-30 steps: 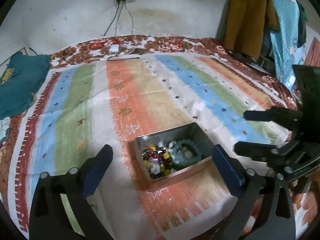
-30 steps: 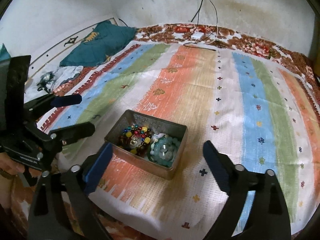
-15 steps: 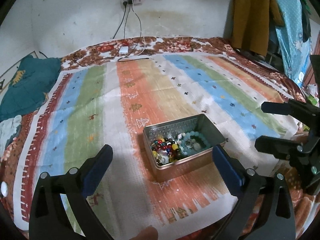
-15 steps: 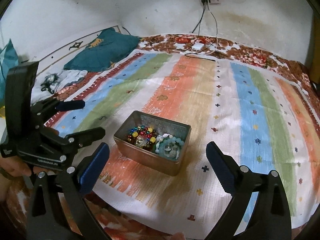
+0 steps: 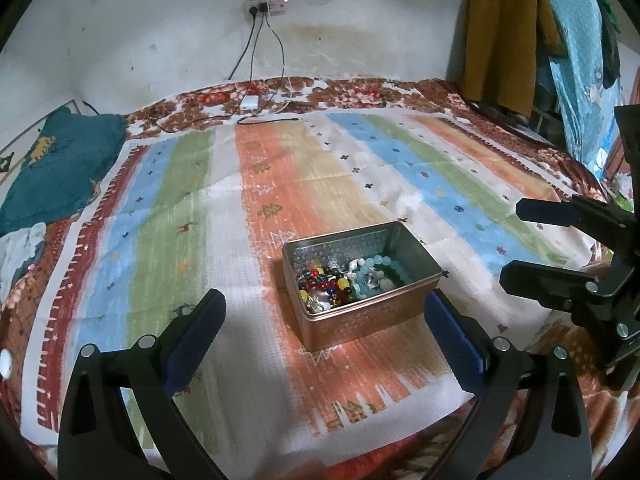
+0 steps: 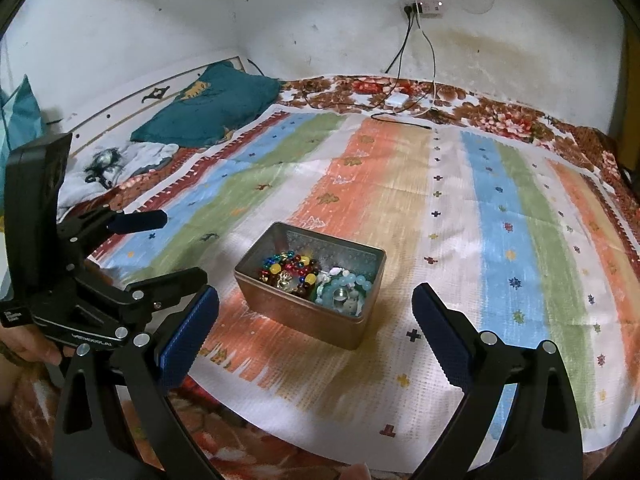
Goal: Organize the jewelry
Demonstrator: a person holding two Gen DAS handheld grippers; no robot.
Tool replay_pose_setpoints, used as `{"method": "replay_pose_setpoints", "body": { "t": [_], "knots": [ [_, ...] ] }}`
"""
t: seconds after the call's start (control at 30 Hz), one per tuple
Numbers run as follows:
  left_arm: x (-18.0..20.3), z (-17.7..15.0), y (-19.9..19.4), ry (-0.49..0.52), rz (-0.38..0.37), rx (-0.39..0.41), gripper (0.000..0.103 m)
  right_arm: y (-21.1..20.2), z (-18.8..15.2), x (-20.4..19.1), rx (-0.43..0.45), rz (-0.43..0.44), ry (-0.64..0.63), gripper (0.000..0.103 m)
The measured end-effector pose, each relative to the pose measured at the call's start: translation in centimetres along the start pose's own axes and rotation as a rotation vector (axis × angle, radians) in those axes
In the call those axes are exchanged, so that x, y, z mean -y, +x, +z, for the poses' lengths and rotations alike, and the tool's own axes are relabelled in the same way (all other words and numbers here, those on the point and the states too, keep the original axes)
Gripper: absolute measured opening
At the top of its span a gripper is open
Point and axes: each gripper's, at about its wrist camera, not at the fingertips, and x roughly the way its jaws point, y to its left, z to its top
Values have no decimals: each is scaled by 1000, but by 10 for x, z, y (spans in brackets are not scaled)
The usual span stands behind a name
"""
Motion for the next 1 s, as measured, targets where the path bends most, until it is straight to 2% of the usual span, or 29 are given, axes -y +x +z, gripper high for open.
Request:
{"method": "replay_pose_setpoints", "body": {
  "t": [1.0],
  "knots": [
    [-9, -4, 3, -26, -8, -12, 97, 3, -4, -5, -26, -16, 4, 98]
  ]
}}
